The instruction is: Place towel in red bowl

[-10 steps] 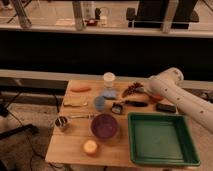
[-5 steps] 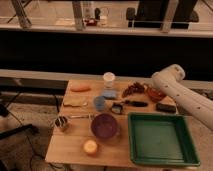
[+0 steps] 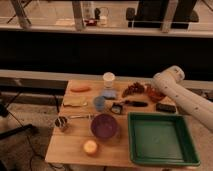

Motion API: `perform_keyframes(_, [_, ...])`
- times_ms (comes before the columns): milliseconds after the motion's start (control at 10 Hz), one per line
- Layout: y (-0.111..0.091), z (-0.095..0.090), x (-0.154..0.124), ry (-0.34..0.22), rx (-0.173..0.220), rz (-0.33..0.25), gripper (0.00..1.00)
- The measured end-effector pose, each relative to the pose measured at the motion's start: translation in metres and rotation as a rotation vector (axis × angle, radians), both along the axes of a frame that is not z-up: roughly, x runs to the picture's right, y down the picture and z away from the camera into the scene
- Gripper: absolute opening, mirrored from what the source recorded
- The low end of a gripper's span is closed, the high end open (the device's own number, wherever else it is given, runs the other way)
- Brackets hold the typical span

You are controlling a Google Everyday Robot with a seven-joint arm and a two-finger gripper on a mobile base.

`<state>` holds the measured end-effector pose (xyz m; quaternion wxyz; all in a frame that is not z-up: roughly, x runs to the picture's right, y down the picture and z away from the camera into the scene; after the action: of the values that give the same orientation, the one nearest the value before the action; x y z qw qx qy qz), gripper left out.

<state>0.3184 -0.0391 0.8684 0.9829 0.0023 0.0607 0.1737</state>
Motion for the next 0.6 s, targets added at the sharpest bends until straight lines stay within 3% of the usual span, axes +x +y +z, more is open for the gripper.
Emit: perform_keyframes(600, [-0.0066, 0.007, 0.0081, 0.024, 0.025, 0.022, 0.0])
